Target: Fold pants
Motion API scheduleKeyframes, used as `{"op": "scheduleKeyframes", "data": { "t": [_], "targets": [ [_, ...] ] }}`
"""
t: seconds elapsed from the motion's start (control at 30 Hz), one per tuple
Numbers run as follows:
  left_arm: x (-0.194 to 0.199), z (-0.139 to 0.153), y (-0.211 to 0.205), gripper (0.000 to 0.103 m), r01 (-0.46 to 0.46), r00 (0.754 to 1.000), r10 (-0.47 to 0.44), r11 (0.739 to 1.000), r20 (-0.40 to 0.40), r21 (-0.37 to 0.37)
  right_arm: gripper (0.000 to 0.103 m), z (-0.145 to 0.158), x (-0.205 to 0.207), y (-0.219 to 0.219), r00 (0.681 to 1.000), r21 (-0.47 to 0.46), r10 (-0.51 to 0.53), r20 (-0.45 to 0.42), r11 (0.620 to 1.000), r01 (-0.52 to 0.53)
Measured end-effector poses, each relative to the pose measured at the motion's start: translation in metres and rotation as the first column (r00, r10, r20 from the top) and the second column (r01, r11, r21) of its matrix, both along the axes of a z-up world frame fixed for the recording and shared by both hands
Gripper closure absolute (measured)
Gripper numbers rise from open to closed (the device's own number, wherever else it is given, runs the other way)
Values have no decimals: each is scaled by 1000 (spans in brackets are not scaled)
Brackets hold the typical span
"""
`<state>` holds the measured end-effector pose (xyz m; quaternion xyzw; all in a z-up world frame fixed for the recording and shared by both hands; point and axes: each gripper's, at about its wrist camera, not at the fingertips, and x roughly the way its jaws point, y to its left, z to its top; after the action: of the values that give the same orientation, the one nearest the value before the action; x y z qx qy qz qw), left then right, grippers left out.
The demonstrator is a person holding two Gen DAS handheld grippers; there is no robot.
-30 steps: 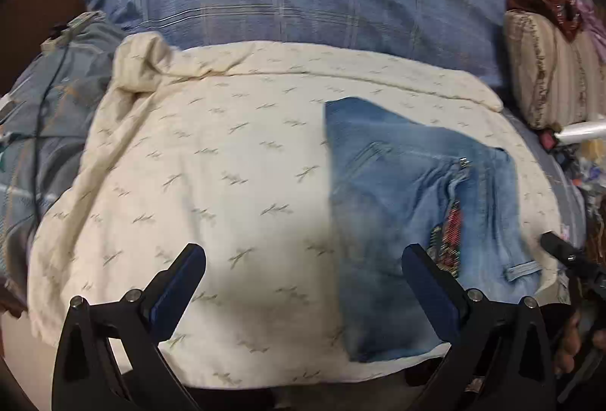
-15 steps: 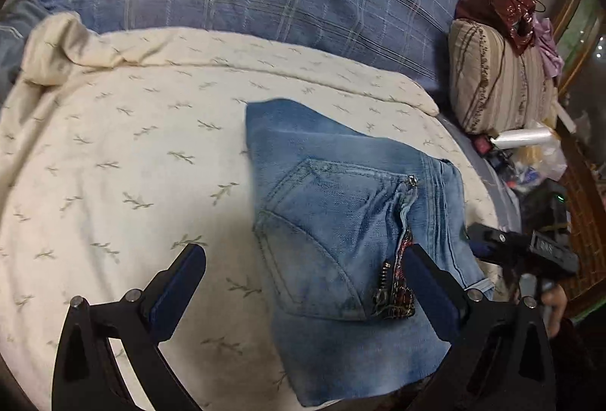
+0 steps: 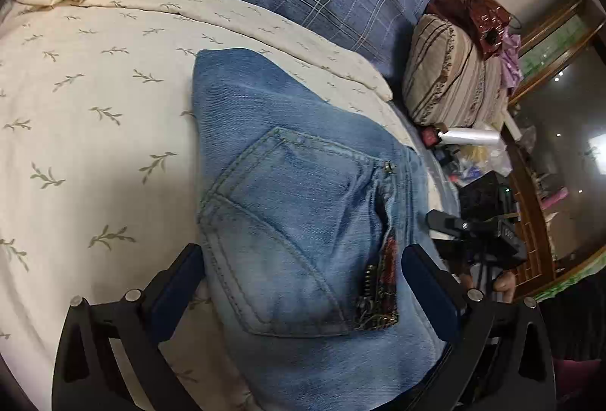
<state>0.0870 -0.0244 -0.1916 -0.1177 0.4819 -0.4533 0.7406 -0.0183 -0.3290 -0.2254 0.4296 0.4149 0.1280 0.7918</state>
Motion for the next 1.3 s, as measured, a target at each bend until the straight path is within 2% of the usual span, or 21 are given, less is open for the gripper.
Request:
{"op": "scheduleKeyframes", "data": {
  "t": [0.13, 0.2, 0.27, 0.33, 0.4, 0.43, 0.63, 0.73, 0.77, 0.97, 1.3],
  "targets": [
    [2, -7, -4, 0, 17, 999, -17, 1000, -37, -14, 19, 1, 2, 10, 1000, -11, 27, 7, 1000, -27],
    [0, -7, -6, 0, 27, 999, -27, 1000, -24, -7, 21, 2, 2, 13, 999, -2, 37, 18, 999, -37],
    [-1, -5, -10, 0, 33, 999, -33, 999, -6, 0, 29, 3, 2, 17, 999, -13, 44, 20, 999, -44],
    [-4, -4, -12, 3, 34, 999, -34, 999, 14, 10, 49, 2, 2, 20, 999, -32, 45, 11, 998, -45],
    [-6, -3, -14, 14, 32, 999, -32, 999, 35, 17, 61, 4, 1, 22, 999, -55, 44, 13, 998, -43],
    [-6, -2, -13, 18, 28, 999, -29, 999, 42, 16, 62, 5, 1, 23, 999, -75, 40, 17, 996, -39],
    [-10, 0, -10, 26, 22, 995, -25, 999, 94, 27, 67, 15, -3, 30, 997, -128, 31, 69, 991, -22],
    [-13, 5, -10, 37, 24, 990, -27, 999, 138, 24, 67, 20, -4, 34, 996, -157, 26, 88, 988, -12],
    [-14, 8, -10, 45, 19, 988, -22, 1000, 151, 22, 67, 21, -4, 35, 995, -163, 27, 96, 987, -11],
    [-11, 12, -5, 56, 8, 988, -8, 1000, 152, -2, 68, 29, -5, 43, 989, -197, 33, 142, 980, -5],
    [-15, 22, -3, 60, 5, 983, -4, 1000, 182, -7, 68, 35, -9, 45, 982, -230, 26, 186, 973, 17]
  ]
}}
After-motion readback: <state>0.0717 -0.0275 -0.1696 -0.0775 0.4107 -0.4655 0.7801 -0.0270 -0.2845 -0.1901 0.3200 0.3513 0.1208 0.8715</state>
